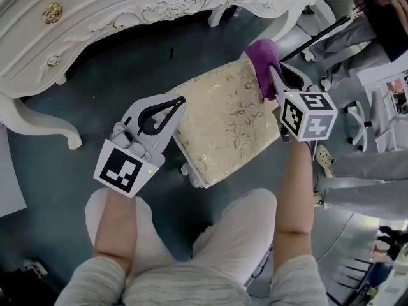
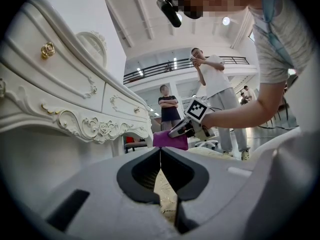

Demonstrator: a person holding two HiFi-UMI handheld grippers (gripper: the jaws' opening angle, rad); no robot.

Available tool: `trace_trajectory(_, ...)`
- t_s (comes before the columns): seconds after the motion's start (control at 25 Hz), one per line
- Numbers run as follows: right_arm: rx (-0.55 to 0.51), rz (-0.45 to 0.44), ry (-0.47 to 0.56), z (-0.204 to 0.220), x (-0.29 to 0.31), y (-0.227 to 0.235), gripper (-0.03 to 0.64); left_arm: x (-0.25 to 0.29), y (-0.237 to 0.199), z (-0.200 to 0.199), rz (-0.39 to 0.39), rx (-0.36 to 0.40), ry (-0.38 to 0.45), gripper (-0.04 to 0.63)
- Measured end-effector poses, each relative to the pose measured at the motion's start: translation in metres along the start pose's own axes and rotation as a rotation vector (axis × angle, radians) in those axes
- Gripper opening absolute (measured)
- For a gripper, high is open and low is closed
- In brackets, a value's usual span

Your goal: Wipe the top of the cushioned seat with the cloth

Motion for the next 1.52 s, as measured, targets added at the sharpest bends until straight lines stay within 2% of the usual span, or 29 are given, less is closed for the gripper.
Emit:
trace_trajectory(0.2,0.0,0.051,-0.034,0.011,0.014,0.016,0.052,0.002,0.002,0.001,0.008,0.003,-0.003,0.014)
trace_trajectory(0.56,0.063,0.023,-0.136,0.051,0.038,0.015,0.052,0.001,0.001,0.002,0.005,-0.001,-0.005,0.014)
trace_trajectory(0.68,0.091,0.022,-0.141,0.061,0.04,0.016,0.052,-0.001,0.0,0.003,0.006,0.004,-0.006,0.014)
trace_trajectory(1.04,0.125,0.009,-0.147,0.06,0.041,0.012,0.052,-0.002,-0.003,0.002,0.002,0.003,0.001,0.014)
trace_trajectory(1.52,0.101,-0.034,-0.145,0.052,0.041,-0.015,0.052,-0.005,-0.005,0.0,-0.009,-0.003,0.002,0.014)
Point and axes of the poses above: the fingertips, and each gripper's own axes: x forward along the fingers, y to its right, z out of its underside, the point moved 1 cm from there along -x, backward along the fingers, and after that the axes turned 3 degrees about y, right-handed, at the moved point
